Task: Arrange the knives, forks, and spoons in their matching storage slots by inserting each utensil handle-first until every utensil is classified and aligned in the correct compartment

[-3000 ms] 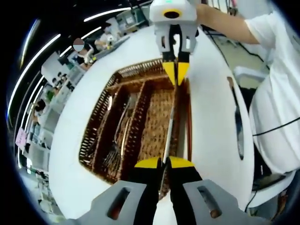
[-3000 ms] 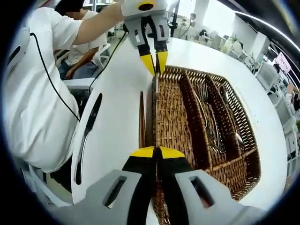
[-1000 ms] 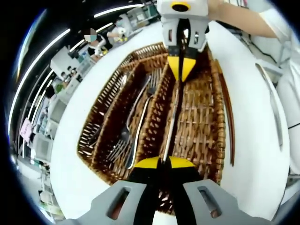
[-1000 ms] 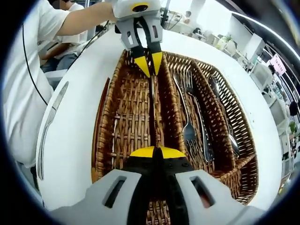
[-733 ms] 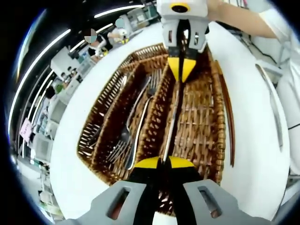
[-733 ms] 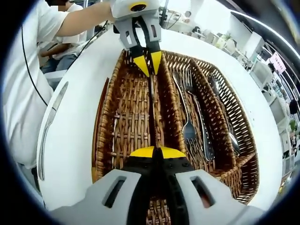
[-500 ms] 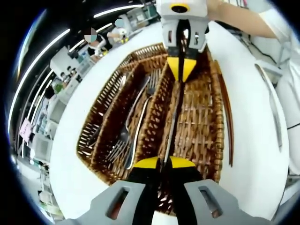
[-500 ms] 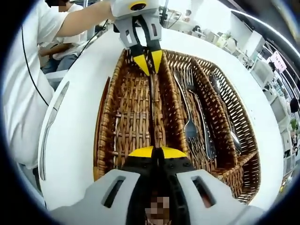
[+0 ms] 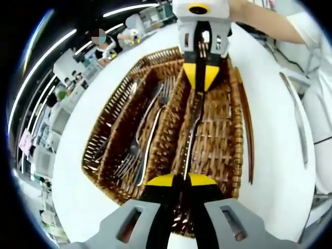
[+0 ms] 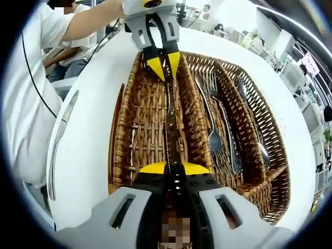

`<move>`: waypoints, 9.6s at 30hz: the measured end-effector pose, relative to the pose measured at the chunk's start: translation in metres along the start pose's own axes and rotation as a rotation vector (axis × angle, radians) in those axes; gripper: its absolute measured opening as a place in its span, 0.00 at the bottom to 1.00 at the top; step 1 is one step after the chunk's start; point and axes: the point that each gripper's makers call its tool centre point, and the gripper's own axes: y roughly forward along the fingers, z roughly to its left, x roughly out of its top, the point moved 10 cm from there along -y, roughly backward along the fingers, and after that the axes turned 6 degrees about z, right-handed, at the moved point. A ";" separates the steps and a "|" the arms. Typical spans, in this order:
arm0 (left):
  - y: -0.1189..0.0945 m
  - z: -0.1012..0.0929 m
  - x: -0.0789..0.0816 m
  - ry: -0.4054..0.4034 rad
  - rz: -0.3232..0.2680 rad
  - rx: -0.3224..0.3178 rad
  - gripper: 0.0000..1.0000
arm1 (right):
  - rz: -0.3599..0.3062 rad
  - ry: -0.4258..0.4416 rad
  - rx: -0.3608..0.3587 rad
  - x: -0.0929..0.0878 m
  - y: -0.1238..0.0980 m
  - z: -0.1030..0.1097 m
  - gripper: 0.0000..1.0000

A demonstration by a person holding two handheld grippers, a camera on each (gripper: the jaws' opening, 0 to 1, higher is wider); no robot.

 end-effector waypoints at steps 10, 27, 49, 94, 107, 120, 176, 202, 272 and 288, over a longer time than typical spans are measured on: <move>0.000 0.001 0.000 0.005 0.013 -0.007 0.07 | 0.030 0.009 0.008 -0.003 -0.002 -0.001 0.10; 0.005 0.002 0.003 -0.017 0.000 -0.005 0.07 | 0.021 0.047 -0.001 -0.008 -0.002 -0.003 0.10; -0.011 -0.003 0.005 -0.019 -0.028 0.044 0.07 | -0.010 0.049 -0.025 -0.003 -0.015 0.006 0.11; -0.072 -0.066 0.021 0.027 -0.092 0.073 0.12 | -0.079 0.051 -0.104 -0.008 -0.071 0.077 0.15; -0.072 -0.093 0.022 0.058 -0.077 0.022 0.16 | -0.092 0.051 -0.088 -0.012 -0.076 0.102 0.16; -0.067 -0.119 0.028 0.083 -0.073 -0.045 0.19 | -0.077 0.044 -0.052 -0.021 -0.072 0.128 0.18; -0.029 -0.167 0.040 0.014 0.035 -0.332 0.13 | -0.034 0.038 0.111 -0.044 -0.051 0.182 0.13; -0.034 -0.179 0.033 0.055 -0.034 -0.188 0.11 | 0.003 0.046 0.123 -0.036 -0.048 0.176 0.11; -0.029 -0.230 0.007 0.339 -0.287 0.484 0.10 | 0.090 0.220 0.482 -0.029 -0.035 0.139 0.06; -0.029 -0.230 0.006 0.348 -0.292 0.532 0.10 | 0.099 0.183 0.441 -0.025 -0.035 0.144 0.06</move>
